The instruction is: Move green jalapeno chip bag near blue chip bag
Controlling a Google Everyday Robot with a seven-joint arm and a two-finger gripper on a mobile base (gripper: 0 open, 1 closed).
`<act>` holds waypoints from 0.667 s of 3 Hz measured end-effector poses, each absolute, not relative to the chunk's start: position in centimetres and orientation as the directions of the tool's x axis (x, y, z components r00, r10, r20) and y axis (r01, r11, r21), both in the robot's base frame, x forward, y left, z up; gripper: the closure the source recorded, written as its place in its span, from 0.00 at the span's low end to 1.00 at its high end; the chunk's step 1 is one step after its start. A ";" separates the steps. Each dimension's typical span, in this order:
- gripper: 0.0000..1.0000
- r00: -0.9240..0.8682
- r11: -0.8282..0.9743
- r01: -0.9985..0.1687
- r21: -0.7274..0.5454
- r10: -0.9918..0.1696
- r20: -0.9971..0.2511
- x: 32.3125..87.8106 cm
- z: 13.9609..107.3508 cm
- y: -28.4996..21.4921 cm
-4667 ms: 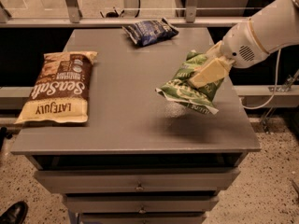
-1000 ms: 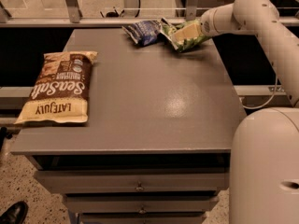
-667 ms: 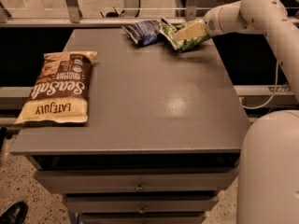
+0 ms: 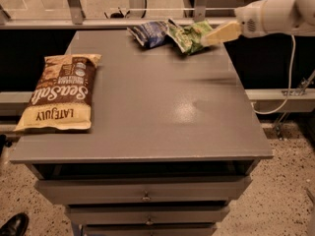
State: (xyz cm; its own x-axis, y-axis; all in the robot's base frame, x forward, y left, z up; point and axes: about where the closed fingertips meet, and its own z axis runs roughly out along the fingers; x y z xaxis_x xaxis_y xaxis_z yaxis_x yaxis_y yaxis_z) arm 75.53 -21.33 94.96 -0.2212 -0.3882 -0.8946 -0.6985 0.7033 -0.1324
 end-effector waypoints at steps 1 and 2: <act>0.00 -0.124 0.627 -0.756 -0.185 -0.416 -0.901 67.5 96.7 -25.3; 0.00 -0.125 0.626 -0.758 -0.182 -0.414 -0.901 67.6 96.6 -25.0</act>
Offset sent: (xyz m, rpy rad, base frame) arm -0.0620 -0.0214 0.0159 0.0024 -0.0394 0.0903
